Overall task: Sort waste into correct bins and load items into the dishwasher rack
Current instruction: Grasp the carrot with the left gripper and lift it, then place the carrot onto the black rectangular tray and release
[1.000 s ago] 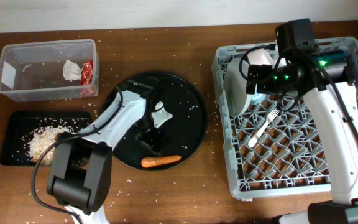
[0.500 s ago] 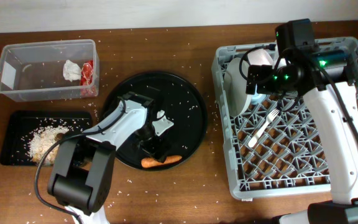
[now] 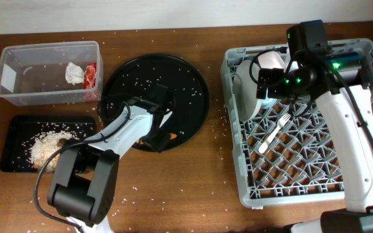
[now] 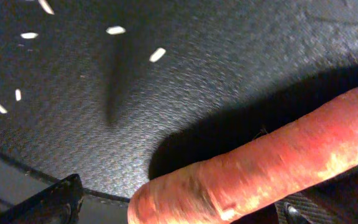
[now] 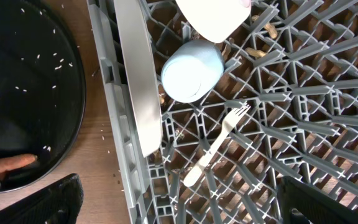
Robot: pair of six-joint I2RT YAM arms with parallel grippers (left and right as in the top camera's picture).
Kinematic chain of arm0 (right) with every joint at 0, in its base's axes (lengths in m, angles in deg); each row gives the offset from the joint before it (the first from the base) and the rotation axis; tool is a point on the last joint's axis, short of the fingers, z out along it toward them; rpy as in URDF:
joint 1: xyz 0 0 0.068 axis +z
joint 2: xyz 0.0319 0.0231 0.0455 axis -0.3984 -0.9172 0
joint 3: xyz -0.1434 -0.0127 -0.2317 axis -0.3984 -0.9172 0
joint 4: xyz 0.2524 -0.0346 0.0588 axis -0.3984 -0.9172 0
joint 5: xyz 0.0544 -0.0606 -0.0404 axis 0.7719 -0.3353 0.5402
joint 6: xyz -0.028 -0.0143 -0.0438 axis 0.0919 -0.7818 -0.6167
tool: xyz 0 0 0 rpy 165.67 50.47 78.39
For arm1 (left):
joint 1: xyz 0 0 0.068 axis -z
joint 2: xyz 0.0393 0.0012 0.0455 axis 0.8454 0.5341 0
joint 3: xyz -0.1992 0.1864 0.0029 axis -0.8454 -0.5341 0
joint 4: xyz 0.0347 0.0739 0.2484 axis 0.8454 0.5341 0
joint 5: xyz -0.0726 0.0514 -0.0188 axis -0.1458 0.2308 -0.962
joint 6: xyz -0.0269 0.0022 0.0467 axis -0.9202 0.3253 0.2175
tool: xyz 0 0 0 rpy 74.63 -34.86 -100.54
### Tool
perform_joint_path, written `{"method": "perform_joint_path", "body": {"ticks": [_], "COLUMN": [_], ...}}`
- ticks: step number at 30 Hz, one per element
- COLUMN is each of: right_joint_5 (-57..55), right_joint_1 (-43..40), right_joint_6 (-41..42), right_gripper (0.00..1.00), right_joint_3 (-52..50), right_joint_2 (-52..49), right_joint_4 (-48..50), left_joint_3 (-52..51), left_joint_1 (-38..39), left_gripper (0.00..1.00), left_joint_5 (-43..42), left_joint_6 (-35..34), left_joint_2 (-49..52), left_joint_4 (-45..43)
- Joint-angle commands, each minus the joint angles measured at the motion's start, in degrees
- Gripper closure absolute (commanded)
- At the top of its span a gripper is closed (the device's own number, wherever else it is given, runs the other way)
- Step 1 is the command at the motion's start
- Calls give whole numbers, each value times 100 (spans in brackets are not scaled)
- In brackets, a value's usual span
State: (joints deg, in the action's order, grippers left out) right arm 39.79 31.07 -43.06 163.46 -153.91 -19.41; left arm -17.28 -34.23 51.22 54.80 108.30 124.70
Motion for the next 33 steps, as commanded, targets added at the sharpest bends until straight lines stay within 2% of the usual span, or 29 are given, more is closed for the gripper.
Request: {"method": "perform_joint_path", "body": {"ticks": [1,6,9,10,15,18,20,22,24,27,28,30,33], "right_joint_5": [-13,-39,-57,-57,-57,-57,-59,-57,-59,-63,-118,-280,-297], "right_joint_1": [-15,-15,-15,-17,-15,-17,-17,-17,-17,-17,-17,-17,-17], "right_joint_6": [9,9,9,9,9,9,7,7,-4,-37,-35,-35,-33], "right_gripper": [1,1,1,1,1,1,1,1,1,2,1,1,1], "right_joint_3": [0,0,0,0,0,0,0,0,0,0,0,0,0], "right_joint_2": [22,22,22,22,22,22,22,22,22,22,22,22,22], "right_joint_4": [-13,-59,-74,-76,-101,-98,-98,-98,-98,-92,-92,-90,-92], "left_joint_3": [72,-125,-328,-330,70,1381,2328,3132,3816,3829,3748,3383,2124], "left_joint_1": [-50,-50,-50,-50,-61,-197,-402,-721,-1335,-2465,-2920,-3495,-4122], "left_gripper": [15,47,76,81,84,89,89,89,89,90,95,95,95], "left_joint_5": [-267,-1143,-1154,-1156,-1132,-1128,-1110,-1082,-664,-481,-522,-570,-857], "left_joint_6": [-129,92,85,83,-96,-365,-483,-570,-1093,-1711,-1919,-2024,-2155], "left_joint_2": [79,81,83,83,70,-24,-44,-44,-46,-70,-70,-68,-68], "left_joint_4": [-192,-592,-671,-647,-411,761,1554,2288,3141,3628,3672,3491,2813]}}
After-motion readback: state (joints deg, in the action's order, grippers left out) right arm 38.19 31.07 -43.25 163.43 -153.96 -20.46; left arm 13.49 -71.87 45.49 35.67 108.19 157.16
